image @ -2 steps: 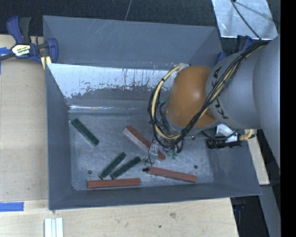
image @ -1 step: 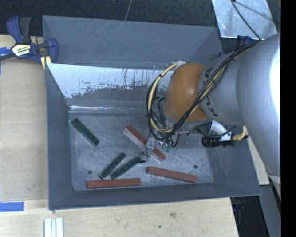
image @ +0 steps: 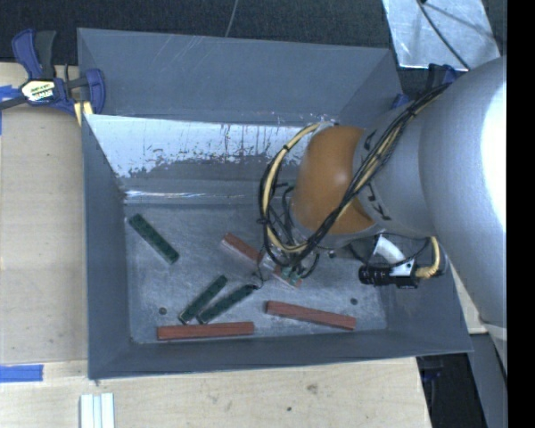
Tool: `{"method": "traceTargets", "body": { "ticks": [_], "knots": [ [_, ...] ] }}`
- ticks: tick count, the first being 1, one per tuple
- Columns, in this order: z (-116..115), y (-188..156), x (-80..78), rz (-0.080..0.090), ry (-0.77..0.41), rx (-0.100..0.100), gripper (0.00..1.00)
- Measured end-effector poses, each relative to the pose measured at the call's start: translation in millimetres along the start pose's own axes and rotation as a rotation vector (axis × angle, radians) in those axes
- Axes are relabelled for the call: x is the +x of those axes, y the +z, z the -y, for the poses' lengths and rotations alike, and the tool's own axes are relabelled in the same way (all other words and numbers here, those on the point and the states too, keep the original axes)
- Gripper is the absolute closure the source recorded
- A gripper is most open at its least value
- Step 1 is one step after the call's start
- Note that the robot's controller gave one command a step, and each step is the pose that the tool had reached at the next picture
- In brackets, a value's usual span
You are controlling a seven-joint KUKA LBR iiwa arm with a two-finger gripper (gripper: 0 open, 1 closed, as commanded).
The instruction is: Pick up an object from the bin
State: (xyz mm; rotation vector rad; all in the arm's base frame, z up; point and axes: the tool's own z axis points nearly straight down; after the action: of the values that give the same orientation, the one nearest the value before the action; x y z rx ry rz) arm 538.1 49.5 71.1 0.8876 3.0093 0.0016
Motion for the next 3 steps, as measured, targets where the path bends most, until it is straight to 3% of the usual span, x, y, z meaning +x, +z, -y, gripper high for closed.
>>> {"method": "traceTargets", "body": {
  "ticks": [1, 2, 3],
  "knots": [
    [0, 0, 0.0, 0.0, 0.0, 0.0, 1.0],
    [1, -59, 0.6, -0.007, -0.001, 0.006, 1.0],
    [1, -83, -0.1, -0.005, -0.002, 0.004, 1.0]
  ]
}}
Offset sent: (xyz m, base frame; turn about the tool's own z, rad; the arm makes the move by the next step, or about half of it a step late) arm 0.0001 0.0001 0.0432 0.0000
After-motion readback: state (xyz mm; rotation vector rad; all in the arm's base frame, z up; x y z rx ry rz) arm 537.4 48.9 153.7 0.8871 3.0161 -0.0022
